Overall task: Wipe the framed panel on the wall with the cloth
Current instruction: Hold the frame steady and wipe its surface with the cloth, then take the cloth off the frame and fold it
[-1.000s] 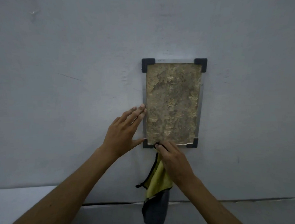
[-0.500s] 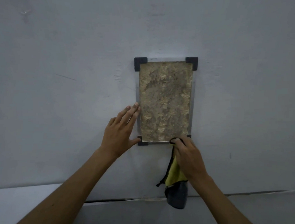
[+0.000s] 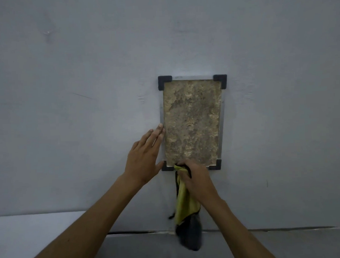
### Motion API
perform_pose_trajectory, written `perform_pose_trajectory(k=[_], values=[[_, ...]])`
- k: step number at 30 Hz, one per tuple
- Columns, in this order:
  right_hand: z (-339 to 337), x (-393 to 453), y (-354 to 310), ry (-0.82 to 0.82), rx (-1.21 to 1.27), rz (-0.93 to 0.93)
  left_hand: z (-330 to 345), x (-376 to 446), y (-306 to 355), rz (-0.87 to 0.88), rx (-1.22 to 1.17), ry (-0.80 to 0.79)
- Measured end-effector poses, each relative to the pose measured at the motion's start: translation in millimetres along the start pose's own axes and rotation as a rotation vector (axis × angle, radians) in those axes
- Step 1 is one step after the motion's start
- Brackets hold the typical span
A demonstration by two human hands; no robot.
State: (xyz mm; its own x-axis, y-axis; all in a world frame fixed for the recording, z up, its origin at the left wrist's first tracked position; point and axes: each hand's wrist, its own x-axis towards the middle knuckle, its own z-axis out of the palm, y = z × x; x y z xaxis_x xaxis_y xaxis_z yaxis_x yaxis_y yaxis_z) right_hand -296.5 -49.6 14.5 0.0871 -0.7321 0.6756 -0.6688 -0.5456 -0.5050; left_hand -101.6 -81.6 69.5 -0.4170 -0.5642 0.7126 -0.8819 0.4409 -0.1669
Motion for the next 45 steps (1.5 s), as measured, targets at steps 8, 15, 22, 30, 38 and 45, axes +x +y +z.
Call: perform_pose_trajectory(k=[8, 15, 22, 30, 38, 45], values=[[-30, 6, -17, -0.112, 0.735, 0.28, -13, -3, 26, -0.253, -0.686, -0.083], [-65, 10, -32, -0.099, 0.79, 0.265, -33, -9, 50, -0.641, -1.584, -0.458], [-93, 1, -29, 0.008, 0.774, 0.376, -59, 2, 65, -0.611, -1.594, -0.363], [-118, 0, -41, -0.03, 0.826, 0.411, -83, 5, 72, -0.561, -1.531, -0.538], [-136, 2, -51, -0.175, 0.537, 0.378, -106, 10, 69, -0.669, -1.464, -0.388], [-147, -3, -57, -0.189, 0.414, 0.305, -127, 11, 63, -0.652, -1.187, -0.597]])
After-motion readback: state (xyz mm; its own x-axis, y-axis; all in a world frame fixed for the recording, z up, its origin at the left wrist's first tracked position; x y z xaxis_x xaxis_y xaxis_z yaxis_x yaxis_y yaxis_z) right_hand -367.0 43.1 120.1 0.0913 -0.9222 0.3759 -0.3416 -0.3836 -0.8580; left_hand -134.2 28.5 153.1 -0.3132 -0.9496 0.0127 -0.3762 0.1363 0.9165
